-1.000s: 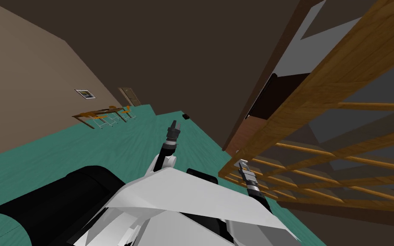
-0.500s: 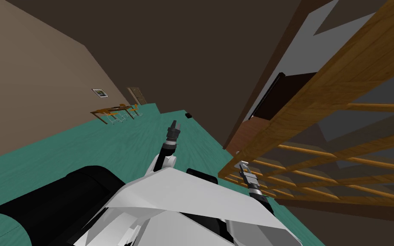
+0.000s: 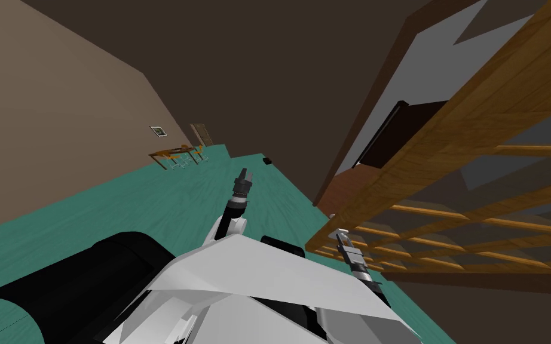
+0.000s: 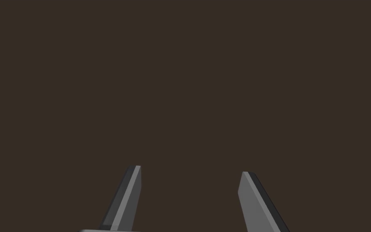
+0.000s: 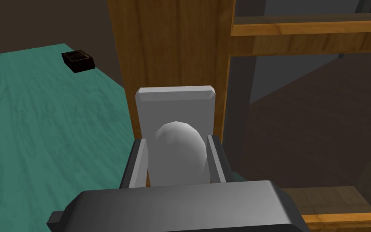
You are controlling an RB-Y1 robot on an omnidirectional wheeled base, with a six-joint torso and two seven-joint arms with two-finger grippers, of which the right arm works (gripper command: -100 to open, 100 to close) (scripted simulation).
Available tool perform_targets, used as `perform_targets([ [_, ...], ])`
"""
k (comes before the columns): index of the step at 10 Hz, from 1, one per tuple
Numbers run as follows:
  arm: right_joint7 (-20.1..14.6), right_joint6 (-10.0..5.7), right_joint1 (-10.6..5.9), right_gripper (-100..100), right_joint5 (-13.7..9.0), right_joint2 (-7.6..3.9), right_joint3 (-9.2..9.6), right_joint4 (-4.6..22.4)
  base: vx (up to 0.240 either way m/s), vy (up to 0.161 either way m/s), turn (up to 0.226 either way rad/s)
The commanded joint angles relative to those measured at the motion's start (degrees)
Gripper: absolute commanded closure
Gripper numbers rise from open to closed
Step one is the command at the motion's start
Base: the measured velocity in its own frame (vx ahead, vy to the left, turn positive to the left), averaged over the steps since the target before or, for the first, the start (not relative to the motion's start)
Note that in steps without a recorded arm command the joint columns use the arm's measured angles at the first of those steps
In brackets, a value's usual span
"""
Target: Pull the door open
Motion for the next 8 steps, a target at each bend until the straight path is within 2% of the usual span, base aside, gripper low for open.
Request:
perform_targets([
  [1, 0.0, 0.0, 0.0, 100, 0.0, 0.0, 0.0, 0.0, -0.082, -0.031, 0.022],
  [8, -2.15, -3.95, -0.59, 100, -0.06, -1.03, 2.8, 3.37, -0.203, -0.065, 0.153],
])
